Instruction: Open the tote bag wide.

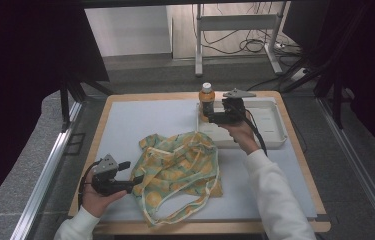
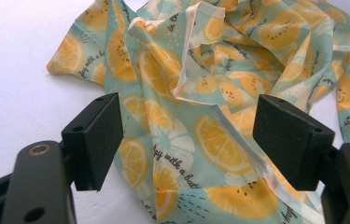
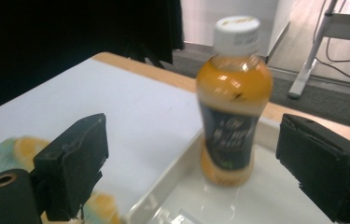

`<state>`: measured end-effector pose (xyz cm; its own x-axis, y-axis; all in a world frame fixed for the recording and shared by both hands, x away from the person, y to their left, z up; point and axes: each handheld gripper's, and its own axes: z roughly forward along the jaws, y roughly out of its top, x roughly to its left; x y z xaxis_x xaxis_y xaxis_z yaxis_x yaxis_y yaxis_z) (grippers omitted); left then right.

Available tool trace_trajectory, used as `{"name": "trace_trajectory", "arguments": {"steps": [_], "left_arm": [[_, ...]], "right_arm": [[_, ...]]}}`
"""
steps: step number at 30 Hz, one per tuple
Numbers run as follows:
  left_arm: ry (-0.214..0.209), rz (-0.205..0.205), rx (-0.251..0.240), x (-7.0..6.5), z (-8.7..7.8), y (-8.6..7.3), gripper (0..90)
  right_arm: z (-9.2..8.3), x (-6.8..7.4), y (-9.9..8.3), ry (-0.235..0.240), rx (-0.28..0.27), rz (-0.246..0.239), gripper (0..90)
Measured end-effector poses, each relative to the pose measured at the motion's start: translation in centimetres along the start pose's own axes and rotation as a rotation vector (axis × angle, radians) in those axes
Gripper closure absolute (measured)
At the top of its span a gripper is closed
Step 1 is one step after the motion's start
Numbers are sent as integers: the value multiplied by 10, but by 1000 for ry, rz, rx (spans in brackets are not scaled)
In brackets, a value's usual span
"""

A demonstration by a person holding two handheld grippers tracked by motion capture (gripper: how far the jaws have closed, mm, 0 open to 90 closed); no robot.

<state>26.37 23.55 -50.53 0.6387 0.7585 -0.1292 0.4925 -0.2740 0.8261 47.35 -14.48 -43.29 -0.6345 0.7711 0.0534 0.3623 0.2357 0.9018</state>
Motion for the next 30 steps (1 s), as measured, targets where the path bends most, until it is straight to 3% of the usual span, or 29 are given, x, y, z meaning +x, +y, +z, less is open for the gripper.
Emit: {"name": "trace_trajectory", "arguments": {"steps": [9,20,30], "left_arm": [[-1,5,-3,-1,-1,0,246],[2,8,1,-2,0,0,246],[2,12,-2,-2,-1,1,246]], "right_arm": [[-32,16,-20,88,33,-25,131],[-73,37,-50,168,27,-58,159],[-96,54,-83,210,62,-70,174]]}}
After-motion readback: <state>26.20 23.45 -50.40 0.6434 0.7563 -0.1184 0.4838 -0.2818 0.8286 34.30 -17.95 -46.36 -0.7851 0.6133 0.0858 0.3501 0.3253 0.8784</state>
